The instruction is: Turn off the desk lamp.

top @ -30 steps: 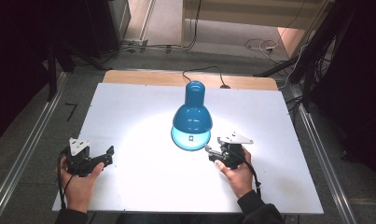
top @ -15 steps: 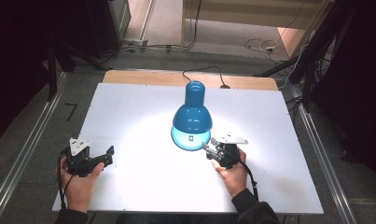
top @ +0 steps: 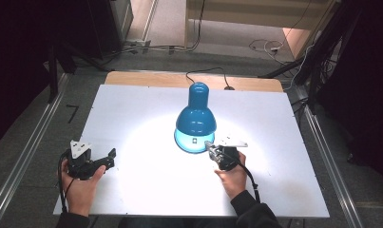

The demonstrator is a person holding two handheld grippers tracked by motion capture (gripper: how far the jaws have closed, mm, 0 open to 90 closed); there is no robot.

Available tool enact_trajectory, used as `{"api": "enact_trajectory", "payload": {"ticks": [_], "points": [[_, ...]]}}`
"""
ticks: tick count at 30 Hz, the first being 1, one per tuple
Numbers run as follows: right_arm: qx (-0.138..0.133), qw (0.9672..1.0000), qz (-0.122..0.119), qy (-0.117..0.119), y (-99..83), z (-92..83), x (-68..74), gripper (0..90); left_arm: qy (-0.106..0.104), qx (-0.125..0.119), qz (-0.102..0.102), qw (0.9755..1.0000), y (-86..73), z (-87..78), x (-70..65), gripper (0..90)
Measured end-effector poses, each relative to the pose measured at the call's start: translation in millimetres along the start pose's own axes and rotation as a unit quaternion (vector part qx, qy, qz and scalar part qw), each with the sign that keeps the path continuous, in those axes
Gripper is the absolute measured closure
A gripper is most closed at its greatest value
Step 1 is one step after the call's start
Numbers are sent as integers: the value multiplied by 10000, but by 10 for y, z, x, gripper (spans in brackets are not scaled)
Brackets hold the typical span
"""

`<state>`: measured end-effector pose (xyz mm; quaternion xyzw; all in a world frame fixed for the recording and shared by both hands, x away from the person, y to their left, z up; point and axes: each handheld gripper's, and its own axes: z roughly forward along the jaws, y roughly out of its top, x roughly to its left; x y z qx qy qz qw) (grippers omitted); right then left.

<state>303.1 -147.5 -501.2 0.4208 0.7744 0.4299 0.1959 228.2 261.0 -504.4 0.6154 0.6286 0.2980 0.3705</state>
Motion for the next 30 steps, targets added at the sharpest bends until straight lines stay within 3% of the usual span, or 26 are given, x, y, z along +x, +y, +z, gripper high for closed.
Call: {"api": "enact_trajectory", "payload": {"ticks": [19,30], "points": [[-101,9999,-46,114,47,196,137,876,-28,-5,-5,10000,1,3,1,70],[-163,9998,19,107,61,247,146,877,-20,2,2,10000,0,7,-3,70]]}}
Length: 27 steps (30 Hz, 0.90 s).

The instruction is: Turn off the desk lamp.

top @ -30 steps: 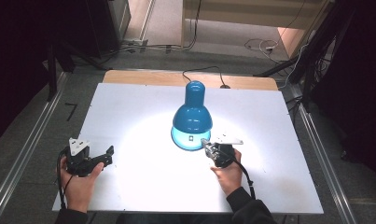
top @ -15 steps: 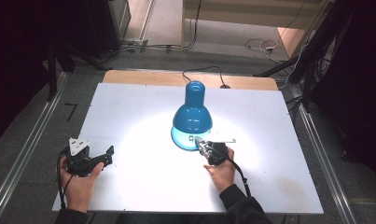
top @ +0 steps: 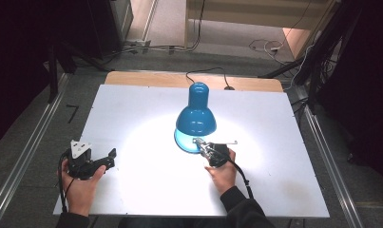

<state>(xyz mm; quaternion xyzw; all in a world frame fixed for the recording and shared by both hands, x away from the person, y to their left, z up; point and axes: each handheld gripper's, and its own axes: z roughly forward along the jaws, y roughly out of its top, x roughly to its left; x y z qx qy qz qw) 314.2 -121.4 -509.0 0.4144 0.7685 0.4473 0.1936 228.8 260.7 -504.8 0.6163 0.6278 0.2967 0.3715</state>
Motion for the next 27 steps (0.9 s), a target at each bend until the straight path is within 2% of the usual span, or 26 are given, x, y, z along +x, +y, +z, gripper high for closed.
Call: {"api": "enact_trajectory", "payload": {"ticks": [8,23,27], "points": [[6,9999,-111,22,33,33,36,877,1,6,-5,10000,-1,2,1,70],[6,9999,-114,-77,34,67,7,879,6,17,2,10000,-1,3,0,70],[-11,10000,-83,-43,34,71,-2,880,1,7,-3,10000,0,4,-2,70]]}}
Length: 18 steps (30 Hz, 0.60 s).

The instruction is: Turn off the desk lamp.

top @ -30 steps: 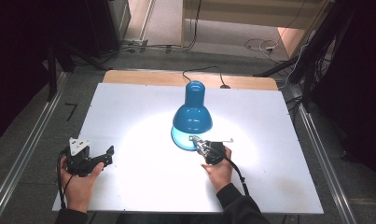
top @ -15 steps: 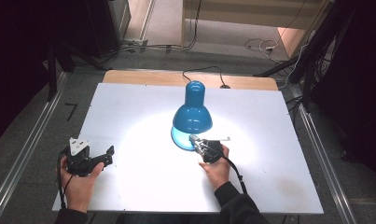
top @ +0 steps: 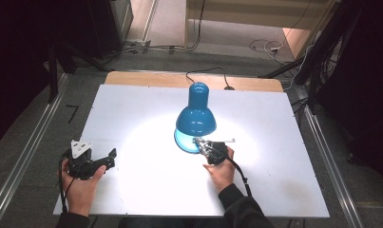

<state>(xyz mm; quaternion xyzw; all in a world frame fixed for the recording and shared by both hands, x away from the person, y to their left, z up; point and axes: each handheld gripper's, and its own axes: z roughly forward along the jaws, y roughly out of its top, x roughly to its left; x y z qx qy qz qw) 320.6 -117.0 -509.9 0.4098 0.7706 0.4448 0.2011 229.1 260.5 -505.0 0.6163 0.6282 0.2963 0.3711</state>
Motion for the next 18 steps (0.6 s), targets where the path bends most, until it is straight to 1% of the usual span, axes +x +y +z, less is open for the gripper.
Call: {"api": "enact_trajectory", "payload": {"ticks": [2,8,11,13,18], "points": [[6,10000,15,13,2,0,-3,880,-7,23,21,10000,-1,1,1,70],[16,10000,-49,-28,10,5,7,880,-24,18,30,10000,1,-2,-10,70],[65,9998,-146,-91,25,6,21,881,-28,-2,23,10000,4,-6,-13,70],[40,9998,-161,-131,32,13,28,881,-22,0,18,10000,3,-2,-13,70],[31,9996,-230,-142,33,17,32,881,-33,3,32,10000,5,5,-19,70]]}}
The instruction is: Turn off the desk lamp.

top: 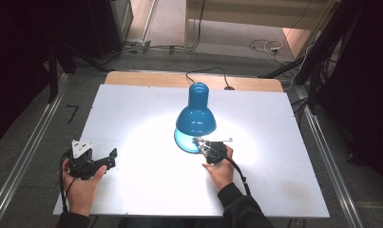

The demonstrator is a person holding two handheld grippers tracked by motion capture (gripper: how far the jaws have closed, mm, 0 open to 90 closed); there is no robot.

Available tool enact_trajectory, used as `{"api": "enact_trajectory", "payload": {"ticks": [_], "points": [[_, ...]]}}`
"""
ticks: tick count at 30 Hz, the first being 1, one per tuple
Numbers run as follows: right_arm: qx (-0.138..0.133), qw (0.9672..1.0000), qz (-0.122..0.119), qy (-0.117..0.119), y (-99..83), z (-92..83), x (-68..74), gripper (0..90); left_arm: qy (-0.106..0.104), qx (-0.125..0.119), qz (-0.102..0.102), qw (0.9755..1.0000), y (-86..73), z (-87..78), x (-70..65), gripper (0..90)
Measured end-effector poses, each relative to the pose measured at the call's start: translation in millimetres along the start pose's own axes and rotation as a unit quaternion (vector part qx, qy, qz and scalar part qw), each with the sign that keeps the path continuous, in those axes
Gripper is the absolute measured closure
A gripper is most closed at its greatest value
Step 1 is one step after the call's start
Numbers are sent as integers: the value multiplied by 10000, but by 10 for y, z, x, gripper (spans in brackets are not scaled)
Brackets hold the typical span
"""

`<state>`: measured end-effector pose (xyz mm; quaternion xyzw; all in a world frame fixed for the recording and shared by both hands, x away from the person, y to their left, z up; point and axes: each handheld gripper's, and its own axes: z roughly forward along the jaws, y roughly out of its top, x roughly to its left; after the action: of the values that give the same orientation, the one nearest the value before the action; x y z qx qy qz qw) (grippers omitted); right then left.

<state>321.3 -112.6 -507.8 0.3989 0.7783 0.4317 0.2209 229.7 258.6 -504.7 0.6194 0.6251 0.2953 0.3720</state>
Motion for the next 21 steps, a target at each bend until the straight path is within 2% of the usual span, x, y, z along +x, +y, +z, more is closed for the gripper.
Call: {"api": "enact_trajectory", "payload": {"ticks": [6,7,9,12,16,19,21], "points": [[7,10000,-30,-36,11,14,8,882,-5,6,20,10000,4,3,-8,70],[17,9999,-128,-67,4,29,0,882,-11,5,20,10000,4,4,-8,70],[-8,9999,-10,-108,19,51,18,883,-8,-8,9,10000,5,-3,-9,70],[-32,9999,-118,-110,25,73,54,883,-12,-9,-11,10000,1,-6,6,70],[-14,9998,-112,-136,45,87,45,882,-12,-9,-27,10000,0,-12,13,70],[-2,9999,20,-151,47,90,-1,882,-23,-20,-46,10000,-2,-12,17,70],[-7,9997,199,-144,44,68,-57,882,-23,-28,-42,10000,-2,-15,18,70]]}}
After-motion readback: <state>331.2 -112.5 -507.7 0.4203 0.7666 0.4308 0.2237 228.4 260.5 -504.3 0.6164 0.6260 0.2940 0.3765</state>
